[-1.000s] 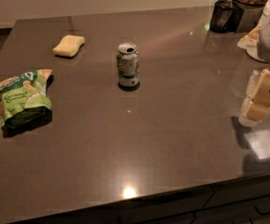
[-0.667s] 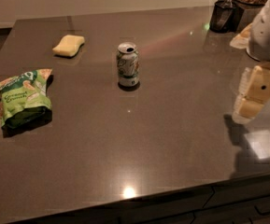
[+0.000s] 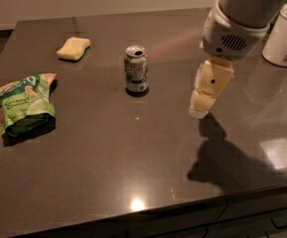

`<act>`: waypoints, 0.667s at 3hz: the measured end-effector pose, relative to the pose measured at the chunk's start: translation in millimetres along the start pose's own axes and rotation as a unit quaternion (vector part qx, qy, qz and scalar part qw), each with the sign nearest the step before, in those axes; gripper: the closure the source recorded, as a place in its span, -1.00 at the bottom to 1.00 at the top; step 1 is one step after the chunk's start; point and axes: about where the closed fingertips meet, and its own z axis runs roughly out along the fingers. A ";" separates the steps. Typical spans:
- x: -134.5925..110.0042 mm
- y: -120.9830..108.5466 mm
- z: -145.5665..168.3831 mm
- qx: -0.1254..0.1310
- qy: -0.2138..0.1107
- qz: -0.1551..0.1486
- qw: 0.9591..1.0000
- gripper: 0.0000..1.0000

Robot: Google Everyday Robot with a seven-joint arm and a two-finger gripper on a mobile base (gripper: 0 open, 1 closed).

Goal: Pick green rice chip bag

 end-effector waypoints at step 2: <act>-90.6 -0.4 42.3 0.005 -0.008 0.020 1.000 -1.00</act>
Offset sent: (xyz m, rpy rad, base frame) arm 0.0510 0.1525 -0.0355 0.0422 0.0103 -0.0360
